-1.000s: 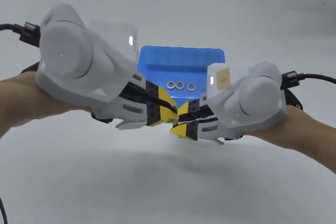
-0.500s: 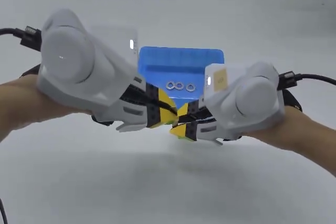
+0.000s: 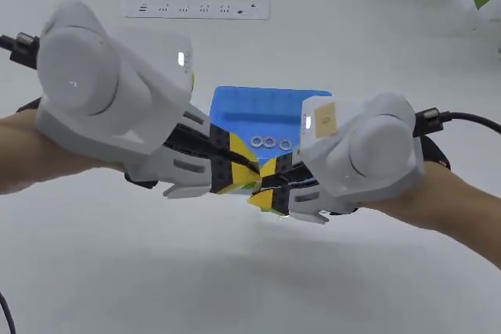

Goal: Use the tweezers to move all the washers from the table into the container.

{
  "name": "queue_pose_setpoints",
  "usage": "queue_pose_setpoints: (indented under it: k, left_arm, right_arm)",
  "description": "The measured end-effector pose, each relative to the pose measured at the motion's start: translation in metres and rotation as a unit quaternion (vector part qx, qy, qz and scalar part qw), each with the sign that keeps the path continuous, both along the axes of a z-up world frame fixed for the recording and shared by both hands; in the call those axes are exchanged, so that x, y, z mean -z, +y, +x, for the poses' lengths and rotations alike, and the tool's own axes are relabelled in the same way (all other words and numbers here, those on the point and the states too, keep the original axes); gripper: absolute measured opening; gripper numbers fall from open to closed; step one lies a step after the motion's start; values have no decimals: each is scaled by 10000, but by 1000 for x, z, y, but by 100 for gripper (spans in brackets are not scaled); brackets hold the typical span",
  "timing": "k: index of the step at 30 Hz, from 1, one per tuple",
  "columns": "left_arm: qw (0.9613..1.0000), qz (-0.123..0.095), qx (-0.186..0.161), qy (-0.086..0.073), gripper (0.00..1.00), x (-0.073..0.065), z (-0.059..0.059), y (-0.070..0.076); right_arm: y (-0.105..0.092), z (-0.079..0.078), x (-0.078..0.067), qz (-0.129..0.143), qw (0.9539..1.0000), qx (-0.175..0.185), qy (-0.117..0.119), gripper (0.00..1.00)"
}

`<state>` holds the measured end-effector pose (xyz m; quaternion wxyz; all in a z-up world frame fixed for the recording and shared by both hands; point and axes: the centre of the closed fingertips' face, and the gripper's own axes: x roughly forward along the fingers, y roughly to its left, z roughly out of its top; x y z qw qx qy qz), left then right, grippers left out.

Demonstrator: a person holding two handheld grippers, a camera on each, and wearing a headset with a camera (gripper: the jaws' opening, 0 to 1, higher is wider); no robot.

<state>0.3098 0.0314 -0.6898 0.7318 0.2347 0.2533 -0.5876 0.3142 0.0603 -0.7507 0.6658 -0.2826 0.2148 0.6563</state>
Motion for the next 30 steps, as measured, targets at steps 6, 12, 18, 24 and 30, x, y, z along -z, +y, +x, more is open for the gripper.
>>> queue_pose_setpoints:
  k: [6, 12, 18, 24, 30]
  left_arm:
    - [9998, 67, 35, -201, 7, -14, 1, -1]
    - [9990, -13, -15, -441, 7, -33, 9, 0]
    - [9982, -9, 47, -591, 7, -44, 13, -2]
    - [9975, -4, 80, -697, 7, -47, 23, -3]
    - [9970, 24, 86, -765, 8, -44, 38, -4]
  right_arm:
    - [3, 3, -14, 20, 9998, -6, -185, 10]
    - [3, 14, -34, 188, 9991, 182, -343, 10]
    - [3, 19, -45, 383, 9980, 315, -383, 10]
    - [2, 30, -49, 460, 9972, 428, -411, 10]
    - [2, 45, -46, 470, 9967, 480, -463, 10]
